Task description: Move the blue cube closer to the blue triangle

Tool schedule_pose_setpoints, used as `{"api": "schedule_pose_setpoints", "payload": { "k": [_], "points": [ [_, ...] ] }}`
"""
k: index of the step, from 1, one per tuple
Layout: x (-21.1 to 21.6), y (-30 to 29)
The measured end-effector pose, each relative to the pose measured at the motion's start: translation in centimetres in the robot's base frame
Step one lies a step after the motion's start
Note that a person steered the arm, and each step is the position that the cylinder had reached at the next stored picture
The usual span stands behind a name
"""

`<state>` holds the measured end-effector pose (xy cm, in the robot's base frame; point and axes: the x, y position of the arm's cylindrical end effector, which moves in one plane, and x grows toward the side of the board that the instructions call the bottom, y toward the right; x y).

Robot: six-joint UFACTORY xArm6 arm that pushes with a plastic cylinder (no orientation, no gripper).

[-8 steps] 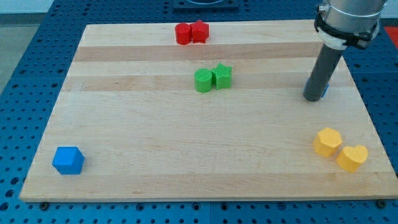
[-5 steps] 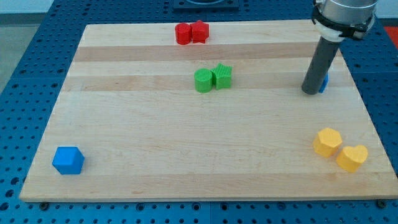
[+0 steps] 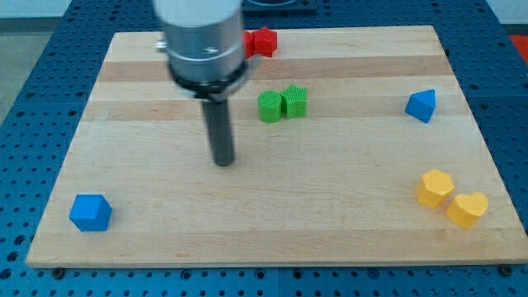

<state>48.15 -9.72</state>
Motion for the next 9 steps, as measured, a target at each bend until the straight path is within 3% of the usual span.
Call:
{"api": "schedule_pose_setpoints", "payload": {
  "k": [2, 4, 7, 9],
  "points": [
    [0.1, -12.4],
    [3.7, -20.6],
    [9.6, -19.9],
    [9.6, -16.8]
  ]
}}
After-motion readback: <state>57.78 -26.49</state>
